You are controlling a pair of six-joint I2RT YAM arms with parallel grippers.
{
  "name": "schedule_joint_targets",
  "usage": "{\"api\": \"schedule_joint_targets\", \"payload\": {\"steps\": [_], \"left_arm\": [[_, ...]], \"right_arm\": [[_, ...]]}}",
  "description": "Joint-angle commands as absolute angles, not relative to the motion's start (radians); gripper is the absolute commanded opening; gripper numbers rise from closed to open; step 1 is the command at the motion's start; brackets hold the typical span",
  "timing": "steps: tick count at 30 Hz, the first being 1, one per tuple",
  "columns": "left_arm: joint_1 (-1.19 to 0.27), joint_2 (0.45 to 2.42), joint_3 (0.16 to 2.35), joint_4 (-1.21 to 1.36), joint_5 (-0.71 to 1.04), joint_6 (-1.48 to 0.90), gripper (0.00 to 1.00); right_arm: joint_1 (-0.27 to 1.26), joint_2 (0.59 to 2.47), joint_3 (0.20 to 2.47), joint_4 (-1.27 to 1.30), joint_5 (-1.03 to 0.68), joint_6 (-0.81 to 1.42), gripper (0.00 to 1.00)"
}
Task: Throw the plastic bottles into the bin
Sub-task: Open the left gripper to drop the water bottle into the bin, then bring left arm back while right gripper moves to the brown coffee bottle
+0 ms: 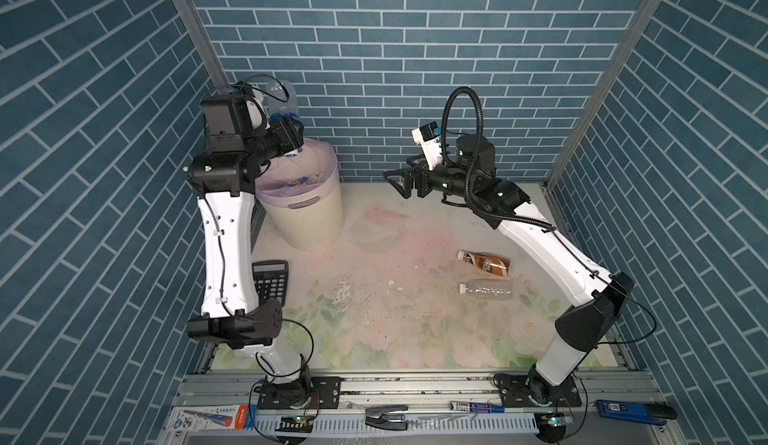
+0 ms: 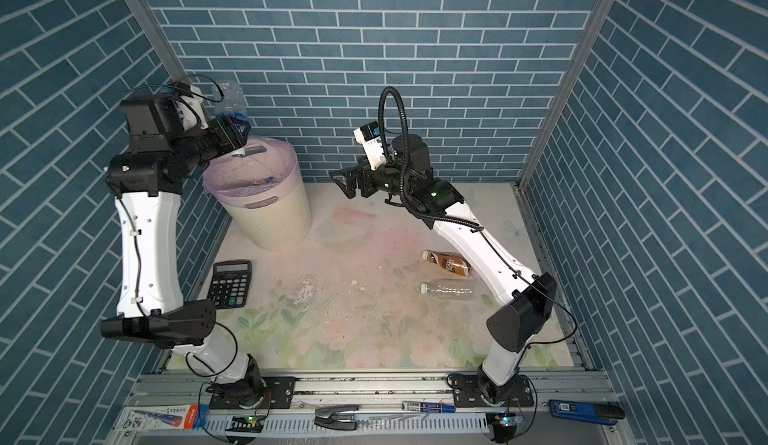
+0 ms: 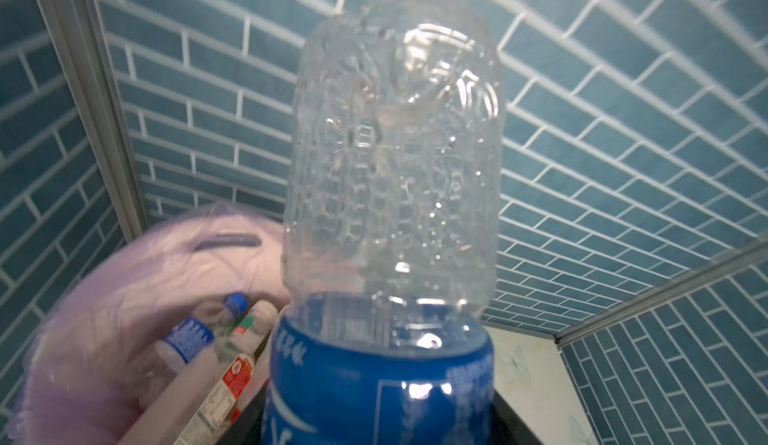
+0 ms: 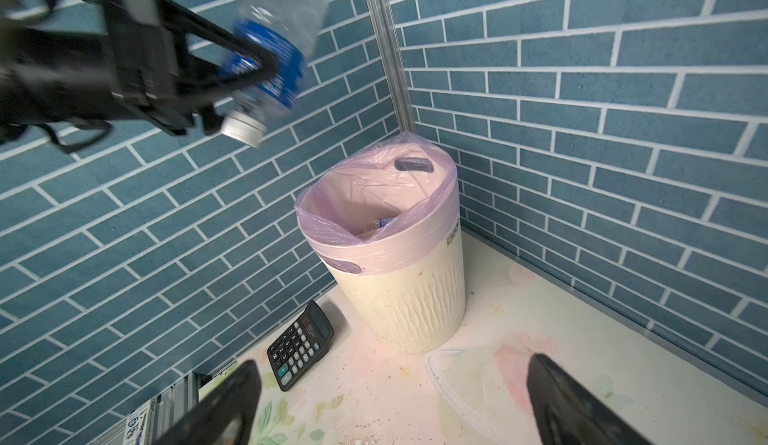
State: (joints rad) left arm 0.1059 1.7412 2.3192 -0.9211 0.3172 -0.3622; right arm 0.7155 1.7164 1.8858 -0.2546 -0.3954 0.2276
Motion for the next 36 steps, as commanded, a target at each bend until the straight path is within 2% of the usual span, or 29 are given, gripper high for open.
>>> {"api": "schedule_joint_targets", "payload": {"steps": [1, 3, 10, 17, 26, 32, 36], "left_arm": [[0.144, 1.847, 2.337, -1.060, 0.367, -0.394, 0.87], [0.140, 1.835, 2.351, -1.031, 0.392, -0.393, 0.99], [0.108, 1.744, 2.312, -0.923, 0.408, -0.385, 0.99], [-0.049, 1.640, 2.163, -0.827, 0.355, -0.345, 0.99], [-0.343, 1.552, 1.857, -0.596, 0.294, -0.306, 0.99], [-0.517, 1.596, 1.724, -0.475, 0.294, -0.317, 0.99], [-0.586, 1.644, 1.670, -0.397, 0.316, -0.366, 0.99]], "right_arm": [[0.715, 1.708, 1.901, -0.259, -0.381, 0.186, 0.99], [0.715, 1.710, 1.902, -0.262, -0.378, 0.186, 0.99], [0.715, 1.726, 1.900, -0.256, -0.375, 0.203, 0.99], [0.689, 1.704, 1.866, -0.306, -0.244, 0.230, 0.99], [0.506, 1.542, 1.609, -0.347, -0.111, 0.367, 0.99], [0.397, 1.389, 1.364, -0.409, 0.030, 0.419, 0.99], [0.347, 1.311, 1.218, -0.462, 0.047, 0.415, 0.99]]}}
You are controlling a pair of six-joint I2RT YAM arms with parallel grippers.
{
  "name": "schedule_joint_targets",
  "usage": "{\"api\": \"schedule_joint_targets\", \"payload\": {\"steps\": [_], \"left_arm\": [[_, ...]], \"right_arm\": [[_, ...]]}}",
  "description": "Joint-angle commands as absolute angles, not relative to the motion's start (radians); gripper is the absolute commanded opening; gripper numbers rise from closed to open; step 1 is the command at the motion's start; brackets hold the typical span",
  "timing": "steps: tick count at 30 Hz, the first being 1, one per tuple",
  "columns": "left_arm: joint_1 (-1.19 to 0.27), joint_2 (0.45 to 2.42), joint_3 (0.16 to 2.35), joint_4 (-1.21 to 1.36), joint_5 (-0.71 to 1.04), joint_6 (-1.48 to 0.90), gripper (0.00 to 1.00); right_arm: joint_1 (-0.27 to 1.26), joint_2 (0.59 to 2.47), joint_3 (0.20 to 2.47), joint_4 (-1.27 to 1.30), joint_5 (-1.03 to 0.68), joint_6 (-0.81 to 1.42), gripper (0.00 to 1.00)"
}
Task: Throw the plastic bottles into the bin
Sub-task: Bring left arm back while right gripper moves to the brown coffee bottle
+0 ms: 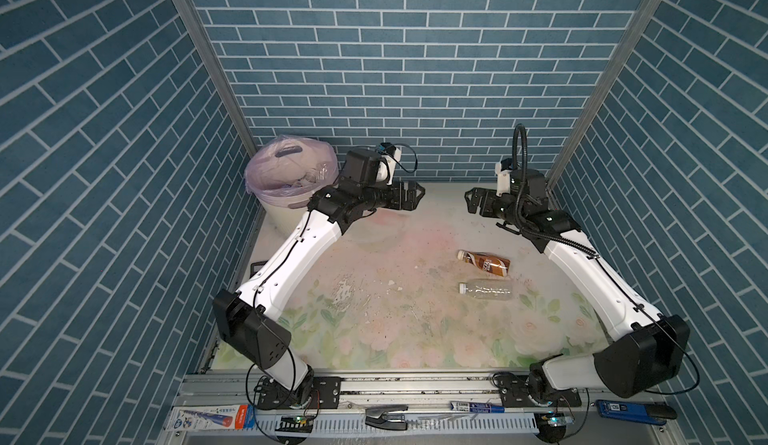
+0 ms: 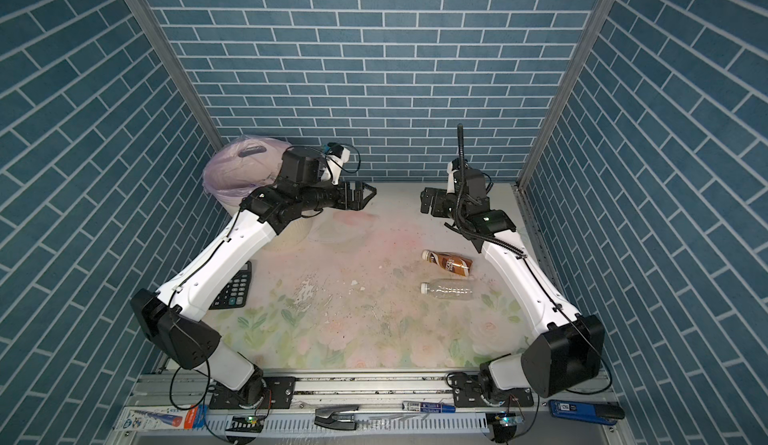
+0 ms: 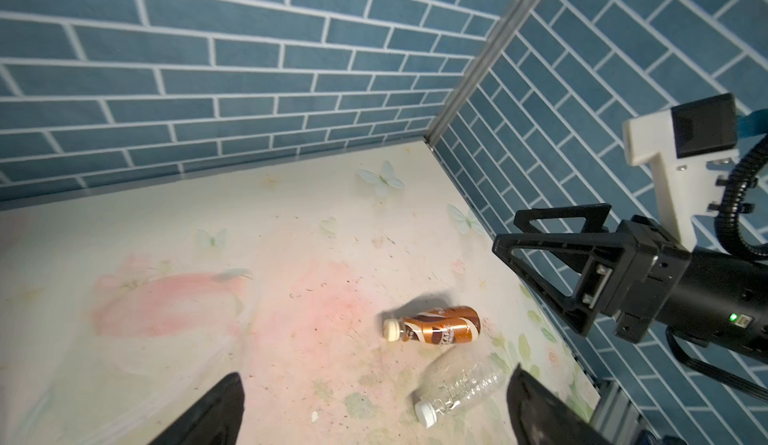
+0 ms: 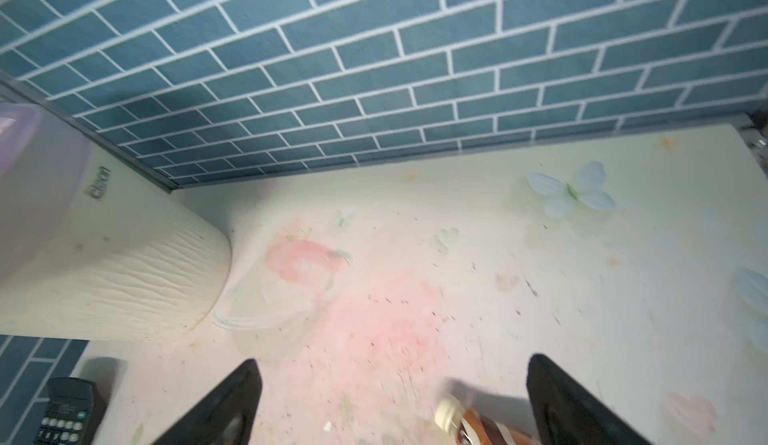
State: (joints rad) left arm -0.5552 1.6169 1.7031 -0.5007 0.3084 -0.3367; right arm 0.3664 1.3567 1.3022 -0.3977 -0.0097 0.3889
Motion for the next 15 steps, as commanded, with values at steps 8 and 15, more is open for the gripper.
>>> {"api": "schedule_joint_targets", "payload": {"steps": [8, 15], "left_arm": [[-0.636, 1.723, 1.580, -0.257, 0.395, -0.495, 0.99], [-0.638, 1.738, 1.537, -0.244, 0.417, -0.519, 0.99]], "right_arm": [[0.312, 1.232, 1.007, -0.560, 0.095, 0.372, 0.98], [0.313, 1.324, 0.994, -0.686, 0.183, 0.272, 0.98]]}}
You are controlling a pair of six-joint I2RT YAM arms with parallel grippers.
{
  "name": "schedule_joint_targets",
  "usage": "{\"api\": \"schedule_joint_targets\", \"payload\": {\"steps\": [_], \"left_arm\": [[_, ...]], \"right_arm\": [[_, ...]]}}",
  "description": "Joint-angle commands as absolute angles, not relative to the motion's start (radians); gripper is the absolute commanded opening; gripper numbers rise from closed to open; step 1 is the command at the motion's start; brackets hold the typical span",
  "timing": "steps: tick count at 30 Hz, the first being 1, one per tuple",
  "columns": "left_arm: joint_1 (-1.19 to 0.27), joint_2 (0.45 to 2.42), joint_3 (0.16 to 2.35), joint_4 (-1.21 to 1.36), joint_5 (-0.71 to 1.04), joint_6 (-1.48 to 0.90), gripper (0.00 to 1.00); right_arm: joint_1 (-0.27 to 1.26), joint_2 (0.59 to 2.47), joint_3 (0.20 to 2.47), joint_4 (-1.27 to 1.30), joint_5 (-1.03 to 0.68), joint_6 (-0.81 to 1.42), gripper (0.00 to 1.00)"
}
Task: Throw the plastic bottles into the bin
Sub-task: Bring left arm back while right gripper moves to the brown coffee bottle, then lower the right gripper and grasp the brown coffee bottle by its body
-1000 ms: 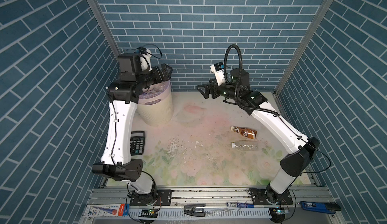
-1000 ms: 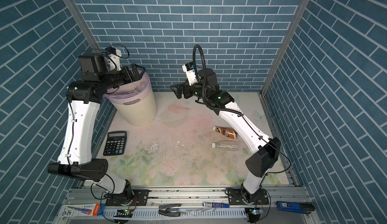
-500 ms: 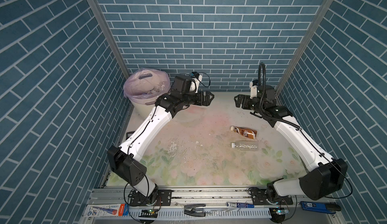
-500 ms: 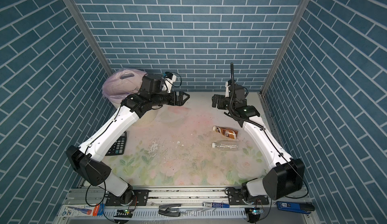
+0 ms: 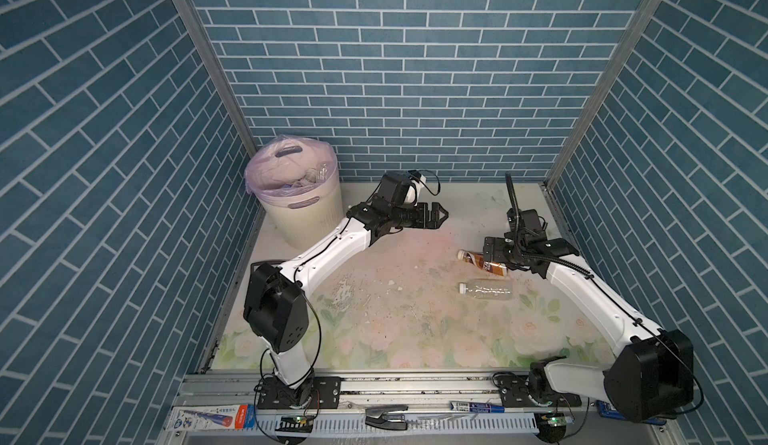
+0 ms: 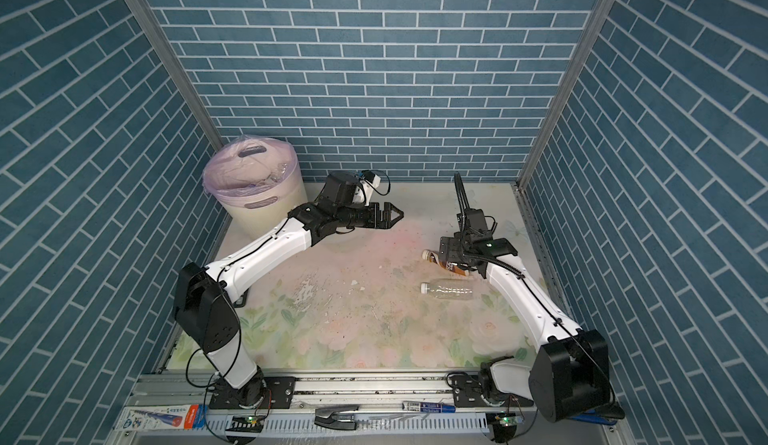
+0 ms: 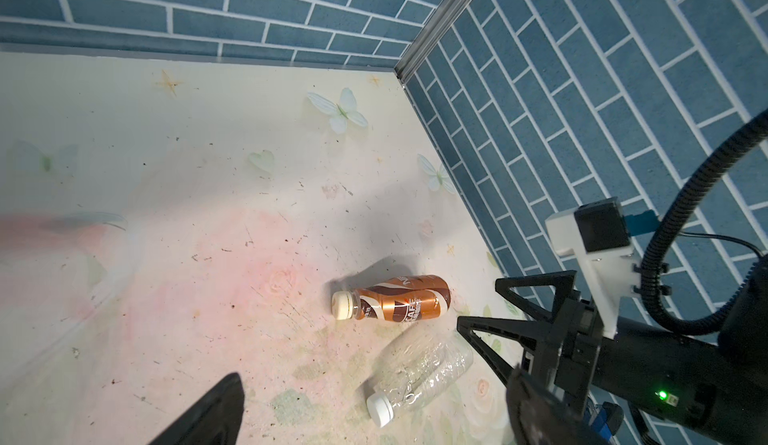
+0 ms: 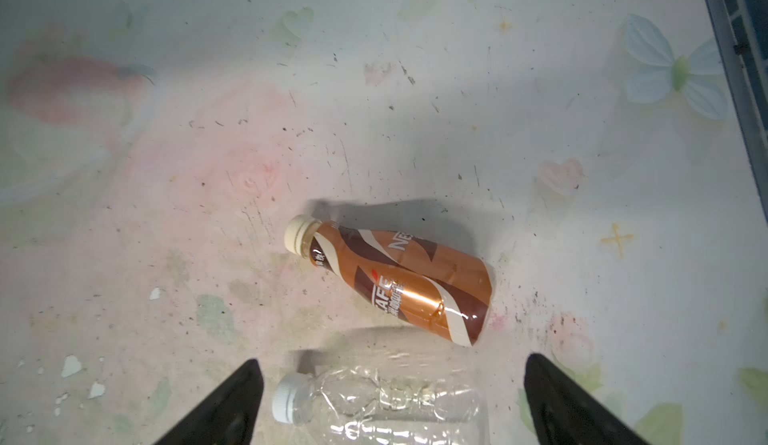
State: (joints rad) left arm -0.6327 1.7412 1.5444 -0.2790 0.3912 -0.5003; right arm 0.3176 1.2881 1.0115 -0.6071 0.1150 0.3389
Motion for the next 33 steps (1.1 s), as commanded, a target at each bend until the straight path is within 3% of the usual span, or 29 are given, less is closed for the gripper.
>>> {"api": "schedule_joint_targets", "payload": {"steps": [1, 9, 18, 27, 33], "left_arm": [[-0.637, 1.740, 1.535, -0.248, 0.418, -0.517, 0.99], [-0.637, 1.745, 1.502, -0.260, 0.438, -0.527, 0.99], [-0.616, 1.755, 1.483, -0.256, 0.470, -0.525, 0.99], [-0.590, 1.743, 1.469, -0.255, 0.487, -0.522, 0.99], [-0.578, 1.743, 1.452, -0.234, 0.500, -0.541, 0.99]], "right_arm": [[0.314, 1.337, 0.994, -0.689, 0.192, 0.258, 0.98], [0.325, 1.477, 1.028, -0.704, 0.244, 0.188, 0.98], [0.462, 1.632, 1.120, -0.691, 0.452, 0.121, 0.98], [0.481, 1.739, 1.191, -0.683, 0.575, 0.006, 0.98], [0.476, 1.799, 1.204, -0.668, 0.551, -0.049, 0.98]]}}
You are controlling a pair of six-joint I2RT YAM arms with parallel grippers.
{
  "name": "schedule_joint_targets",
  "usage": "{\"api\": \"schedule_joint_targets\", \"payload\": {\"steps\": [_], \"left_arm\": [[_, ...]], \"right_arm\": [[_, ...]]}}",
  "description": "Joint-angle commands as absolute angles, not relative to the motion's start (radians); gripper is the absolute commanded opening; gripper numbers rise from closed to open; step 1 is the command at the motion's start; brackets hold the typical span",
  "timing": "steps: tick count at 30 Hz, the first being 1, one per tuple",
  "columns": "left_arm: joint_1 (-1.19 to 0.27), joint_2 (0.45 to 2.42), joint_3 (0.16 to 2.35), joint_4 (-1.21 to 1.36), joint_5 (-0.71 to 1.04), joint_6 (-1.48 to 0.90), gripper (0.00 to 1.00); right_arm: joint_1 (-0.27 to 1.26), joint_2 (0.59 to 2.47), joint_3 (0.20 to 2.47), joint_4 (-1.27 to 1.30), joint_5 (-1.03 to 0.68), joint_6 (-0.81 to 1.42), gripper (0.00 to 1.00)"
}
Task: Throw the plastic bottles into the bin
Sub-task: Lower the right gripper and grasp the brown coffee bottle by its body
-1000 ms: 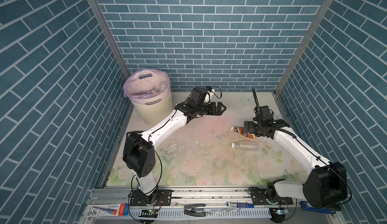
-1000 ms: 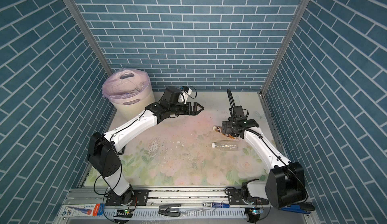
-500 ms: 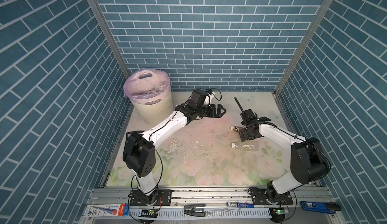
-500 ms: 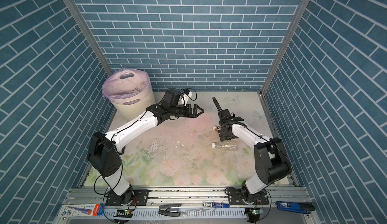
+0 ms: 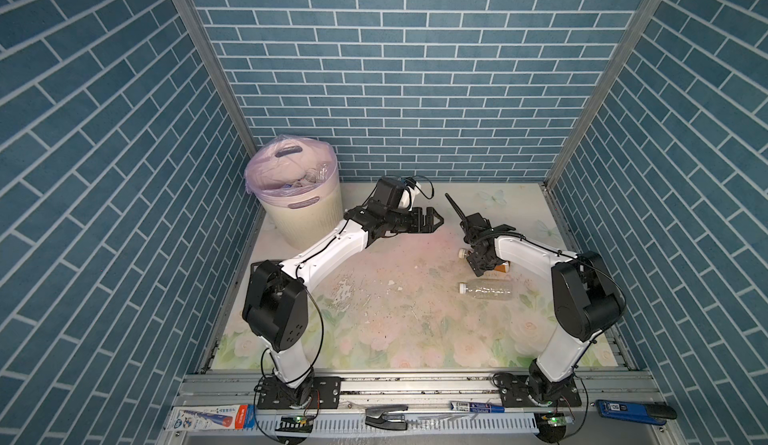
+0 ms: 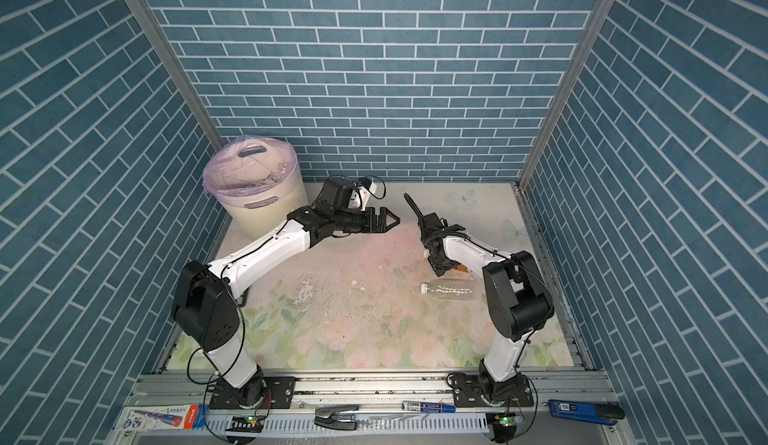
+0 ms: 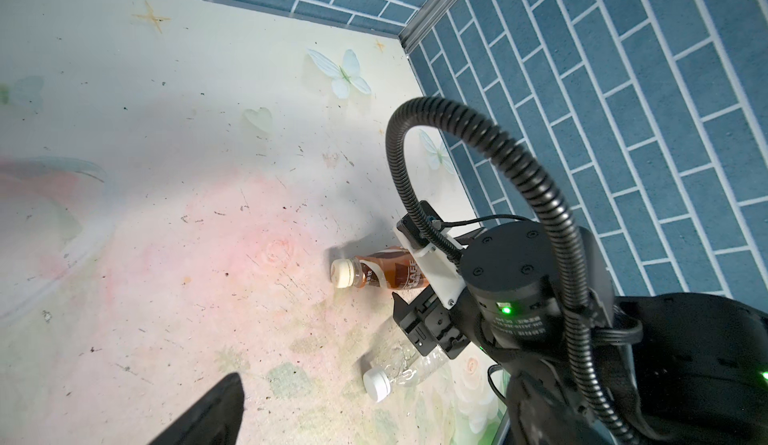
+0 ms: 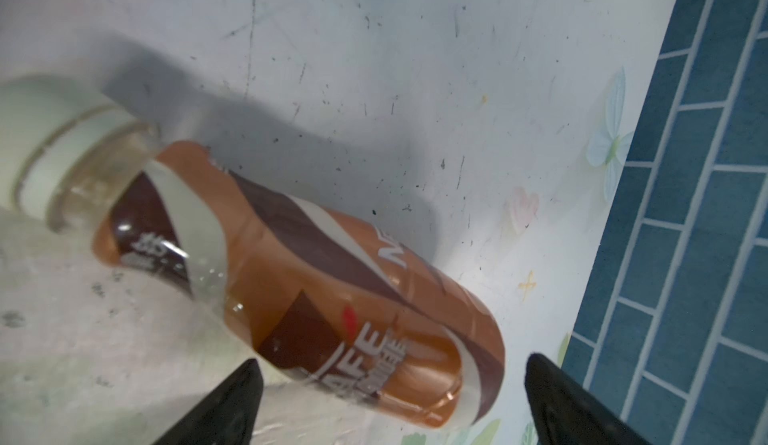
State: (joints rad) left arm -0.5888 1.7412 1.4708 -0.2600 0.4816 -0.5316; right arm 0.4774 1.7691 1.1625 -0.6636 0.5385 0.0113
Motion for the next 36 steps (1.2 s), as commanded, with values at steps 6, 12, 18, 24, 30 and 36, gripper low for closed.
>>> {"api": "schedule_joint_targets", "payload": {"steps": [6, 12, 18, 24, 30, 36], "left_arm": [[-0.552, 1.730, 1.434, -0.203, 0.511, -0.572, 0.99], [-0.533, 1.731, 1.424, -0.185, 0.521, -0.595, 0.99], [-0.529, 1.732, 1.420, -0.184, 0.520, -0.597, 0.99], [-0.529, 1.732, 1.419, -0.183, 0.518, -0.597, 0.99], [-0.528, 1.731, 1.417, -0.184, 0.517, -0.598, 0.99], [-0.528, 1.732, 1.416, -0.184, 0.517, -0.600, 0.99]], "right_arm": [[0.438, 1.818, 1.196, -0.644, 0.436, -0.012, 0.97], [0.417, 1.849, 1.212, -0.660, 0.370, 0.015, 0.90], [0.406, 1.874, 1.227, -0.664, 0.357, 0.047, 0.79], [0.399, 1.889, 1.235, -0.660, 0.357, 0.063, 0.70], [0.388, 1.890, 1.245, -0.669, 0.344, 0.085, 0.65], [0.377, 1.857, 1.229, -0.660, 0.281, 0.116, 0.77]]}}
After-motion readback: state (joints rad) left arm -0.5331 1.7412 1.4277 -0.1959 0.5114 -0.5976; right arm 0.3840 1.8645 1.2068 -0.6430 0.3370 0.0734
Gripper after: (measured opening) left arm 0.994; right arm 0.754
